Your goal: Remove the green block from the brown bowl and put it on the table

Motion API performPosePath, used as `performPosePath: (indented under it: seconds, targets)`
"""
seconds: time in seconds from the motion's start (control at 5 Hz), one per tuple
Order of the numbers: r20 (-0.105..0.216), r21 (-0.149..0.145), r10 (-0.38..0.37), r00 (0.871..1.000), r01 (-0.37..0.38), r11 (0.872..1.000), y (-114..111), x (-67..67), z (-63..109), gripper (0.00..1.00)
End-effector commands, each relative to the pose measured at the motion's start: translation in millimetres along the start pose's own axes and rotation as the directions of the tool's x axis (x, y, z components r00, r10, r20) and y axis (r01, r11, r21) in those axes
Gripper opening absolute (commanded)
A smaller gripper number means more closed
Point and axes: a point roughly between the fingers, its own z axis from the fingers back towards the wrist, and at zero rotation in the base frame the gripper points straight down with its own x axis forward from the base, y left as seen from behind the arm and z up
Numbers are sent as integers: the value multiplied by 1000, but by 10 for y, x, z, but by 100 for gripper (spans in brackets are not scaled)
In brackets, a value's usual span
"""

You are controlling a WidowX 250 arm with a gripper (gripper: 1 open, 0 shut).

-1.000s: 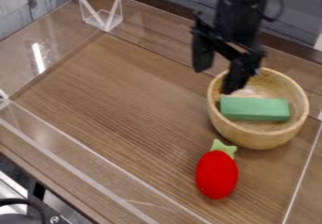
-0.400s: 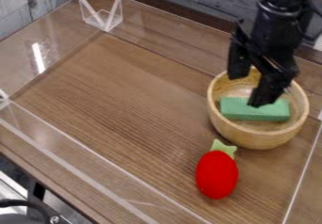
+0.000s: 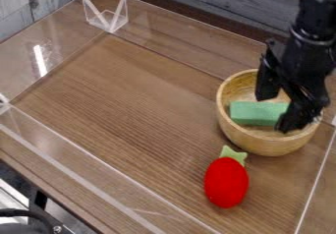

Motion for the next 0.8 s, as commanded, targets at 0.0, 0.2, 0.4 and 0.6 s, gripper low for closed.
performPosePath:
  seconds: [0.0,0.2,0.4,0.6]
  targets:
    - [37,19,5,999,-6,1000,2,83,77,100]
    - [47,31,40,998,-42,999,148,60,98,100]
    - [63,46,77,995,-80,996,292,29,144,100]
    - [76,53,87,993,-91,994,469,70,-9,100]
